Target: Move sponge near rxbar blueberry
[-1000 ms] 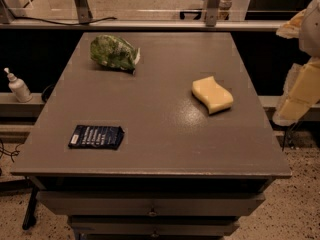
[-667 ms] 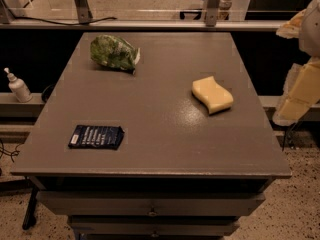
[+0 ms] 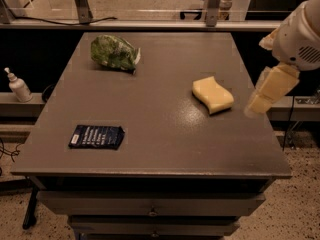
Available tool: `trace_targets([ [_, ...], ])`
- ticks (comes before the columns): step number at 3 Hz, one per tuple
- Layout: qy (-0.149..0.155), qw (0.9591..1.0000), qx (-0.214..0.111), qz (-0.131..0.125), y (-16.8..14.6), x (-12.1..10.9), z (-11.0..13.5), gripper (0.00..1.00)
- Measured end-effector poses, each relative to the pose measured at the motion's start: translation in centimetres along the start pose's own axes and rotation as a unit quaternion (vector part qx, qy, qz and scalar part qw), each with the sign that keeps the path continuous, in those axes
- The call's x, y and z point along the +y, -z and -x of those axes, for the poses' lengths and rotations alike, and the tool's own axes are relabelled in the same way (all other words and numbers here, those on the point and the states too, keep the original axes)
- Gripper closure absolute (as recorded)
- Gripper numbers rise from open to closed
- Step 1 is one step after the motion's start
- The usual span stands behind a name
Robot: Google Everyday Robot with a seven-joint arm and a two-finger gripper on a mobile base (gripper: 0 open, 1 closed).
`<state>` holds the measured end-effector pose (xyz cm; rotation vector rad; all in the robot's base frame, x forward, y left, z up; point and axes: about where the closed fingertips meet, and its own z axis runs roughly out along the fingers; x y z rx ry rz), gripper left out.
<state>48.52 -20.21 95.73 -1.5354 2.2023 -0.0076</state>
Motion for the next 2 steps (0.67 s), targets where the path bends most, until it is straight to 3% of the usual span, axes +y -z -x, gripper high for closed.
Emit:
trace_targets([
  [1,-0.069,0.9971,-0.013,0.028,-4.3,-0.8,-0.3,0.00],
  [2,-0.144,0.9874,-0.021,0.062,-8.5,-0.7,-0.8,0.00],
])
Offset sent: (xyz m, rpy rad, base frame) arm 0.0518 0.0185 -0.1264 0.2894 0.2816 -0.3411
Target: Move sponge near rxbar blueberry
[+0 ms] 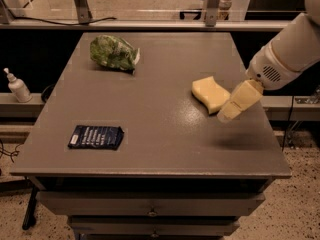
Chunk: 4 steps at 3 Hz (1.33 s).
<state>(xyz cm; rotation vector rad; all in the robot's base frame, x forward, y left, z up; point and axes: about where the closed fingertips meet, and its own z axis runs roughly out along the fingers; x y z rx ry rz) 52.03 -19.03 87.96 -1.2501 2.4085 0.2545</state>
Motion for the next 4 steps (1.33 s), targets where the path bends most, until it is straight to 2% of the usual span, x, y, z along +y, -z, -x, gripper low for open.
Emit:
trace_targets([
  [1,-0.038,0.9991,-0.011,0.016,-2.9,-0.7,0.9,0.00],
  [2,-0.063,0.9973,-0.021,0.029,-5.1,-1.5,2.5,0.00],
  [3,-0.086,0.9953,-0.025,0.037,-6.8,-1.9,3.0,0.18],
  [4,-0.096,0.9944,-0.029,0.034,-7.0,-2.5,3.1,0.42],
])
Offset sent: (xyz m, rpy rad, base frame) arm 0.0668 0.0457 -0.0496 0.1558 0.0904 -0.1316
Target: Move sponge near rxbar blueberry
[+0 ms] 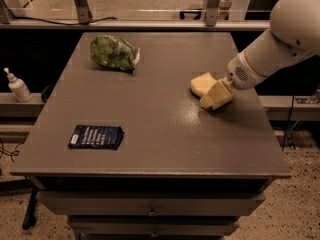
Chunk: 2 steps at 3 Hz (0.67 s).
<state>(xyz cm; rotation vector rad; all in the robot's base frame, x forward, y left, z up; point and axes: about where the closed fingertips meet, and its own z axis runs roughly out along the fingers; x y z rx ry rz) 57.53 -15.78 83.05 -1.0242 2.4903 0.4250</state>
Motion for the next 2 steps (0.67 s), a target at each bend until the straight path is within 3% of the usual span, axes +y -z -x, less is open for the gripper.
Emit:
trace_targets([
  [1,-0.002,1.0000,-0.005,-0.003,0.9,-0.1,0.2,0.65],
  [2,0.015,0.9997,-0.010,0.014,2.1,1.8,0.8,0.87],
])
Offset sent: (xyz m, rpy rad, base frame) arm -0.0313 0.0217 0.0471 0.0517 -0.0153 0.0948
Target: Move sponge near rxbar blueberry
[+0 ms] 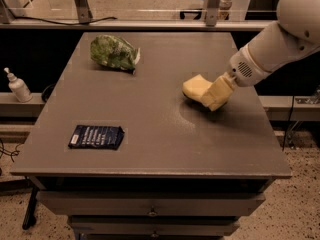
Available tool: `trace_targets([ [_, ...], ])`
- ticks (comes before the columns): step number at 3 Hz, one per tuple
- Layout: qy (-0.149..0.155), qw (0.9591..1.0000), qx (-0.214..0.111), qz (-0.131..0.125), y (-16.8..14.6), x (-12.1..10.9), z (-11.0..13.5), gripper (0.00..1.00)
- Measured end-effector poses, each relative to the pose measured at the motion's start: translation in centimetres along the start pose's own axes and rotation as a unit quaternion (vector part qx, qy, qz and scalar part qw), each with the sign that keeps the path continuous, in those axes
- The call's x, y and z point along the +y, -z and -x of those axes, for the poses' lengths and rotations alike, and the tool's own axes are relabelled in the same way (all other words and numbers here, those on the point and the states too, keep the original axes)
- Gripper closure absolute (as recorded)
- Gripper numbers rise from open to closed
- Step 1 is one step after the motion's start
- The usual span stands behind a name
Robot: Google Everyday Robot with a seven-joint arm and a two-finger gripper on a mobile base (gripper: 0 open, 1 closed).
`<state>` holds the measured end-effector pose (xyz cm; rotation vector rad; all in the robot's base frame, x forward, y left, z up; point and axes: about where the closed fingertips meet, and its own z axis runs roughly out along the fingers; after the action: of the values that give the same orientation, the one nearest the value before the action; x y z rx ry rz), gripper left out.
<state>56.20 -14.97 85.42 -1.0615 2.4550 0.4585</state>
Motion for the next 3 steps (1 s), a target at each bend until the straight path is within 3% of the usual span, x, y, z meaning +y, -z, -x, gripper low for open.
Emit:
trace_targets([
  [1,0.050,0.9984,0.001,0.025,1.0,4.7,1.2,1.00],
  [2,0.133,0.9899,0.002,0.048,1.4,12.2,3.1,1.00],
  [3,0.134,0.9897,0.002,0.049,1.4,12.2,3.1,1.00],
])
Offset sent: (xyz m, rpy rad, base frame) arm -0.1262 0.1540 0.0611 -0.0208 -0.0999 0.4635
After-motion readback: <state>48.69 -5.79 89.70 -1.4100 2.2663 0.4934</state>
